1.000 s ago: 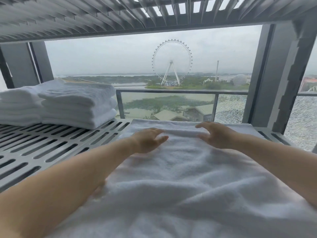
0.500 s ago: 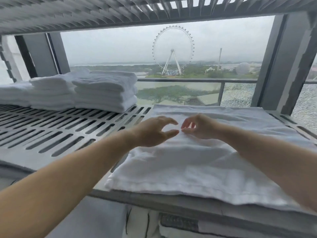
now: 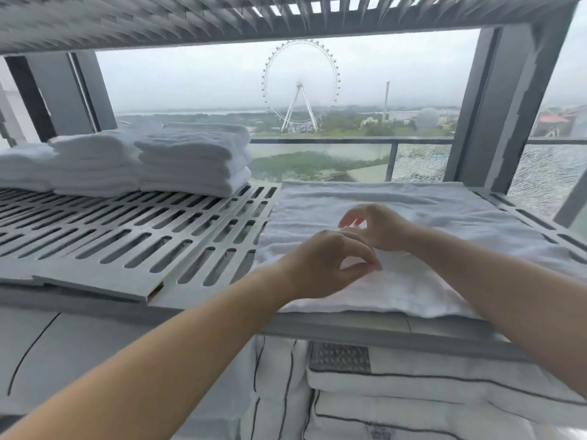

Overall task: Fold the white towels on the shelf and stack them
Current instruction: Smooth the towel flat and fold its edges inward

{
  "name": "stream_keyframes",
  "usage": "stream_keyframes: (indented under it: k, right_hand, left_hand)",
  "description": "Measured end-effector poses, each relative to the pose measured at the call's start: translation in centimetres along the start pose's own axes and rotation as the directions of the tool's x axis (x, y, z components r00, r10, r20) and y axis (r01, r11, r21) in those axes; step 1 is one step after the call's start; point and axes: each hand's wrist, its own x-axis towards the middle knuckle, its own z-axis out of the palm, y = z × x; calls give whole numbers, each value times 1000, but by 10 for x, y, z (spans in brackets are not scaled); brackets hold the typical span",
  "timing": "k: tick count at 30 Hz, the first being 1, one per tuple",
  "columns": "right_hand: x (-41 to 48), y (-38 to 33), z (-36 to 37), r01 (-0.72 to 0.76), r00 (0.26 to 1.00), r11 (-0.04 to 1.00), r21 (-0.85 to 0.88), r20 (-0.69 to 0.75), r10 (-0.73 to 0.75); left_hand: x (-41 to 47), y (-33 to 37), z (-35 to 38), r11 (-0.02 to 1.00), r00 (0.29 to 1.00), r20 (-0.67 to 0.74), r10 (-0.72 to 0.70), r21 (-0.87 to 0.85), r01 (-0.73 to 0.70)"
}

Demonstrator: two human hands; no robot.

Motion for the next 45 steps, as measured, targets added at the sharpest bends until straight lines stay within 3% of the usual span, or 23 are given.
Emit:
stream_keyframes:
  k: [7, 16, 23, 27, 31, 34, 39, 45]
  right_hand:
    - [2, 24, -14, -126, 991, 990, -55, -55, 123]
    - [41, 39, -12, -252, 966, 961, -112, 24, 256]
    - [64, 44, -13, -239, 955, 946, -218, 124, 270]
    - [76, 49, -13, -225, 969, 949, -219, 48, 241]
    - [81, 57, -15, -243, 951, 953, -183, 148, 271]
    - [89, 69, -25, -274, 959, 961, -47, 57, 277]
    - [90, 86, -18, -299, 950, 948, -113, 56, 306]
    - [103, 84, -10, -320, 931, 931, -176, 123, 343]
  left_hand:
    - [-3, -25, 14, 993, 975, 190, -119, -5, 122]
    - [-2, -25, 15, 988, 956, 251, -152, 20, 152]
    - [-1, -23, 15, 989, 920, 367, -141, 100, 112]
    - [0, -23, 14, 987, 883, 449, -136, 134, 84]
    - [0, -22, 14, 988, 886, 445, -128, 138, 73]
    - [0, -23, 14, 988, 898, 422, -126, 132, 77]
    - [1, -27, 16, 957, 942, 240, -237, 227, 183]
    - [1, -29, 18, 925, 880, 349, -321, 314, 213]
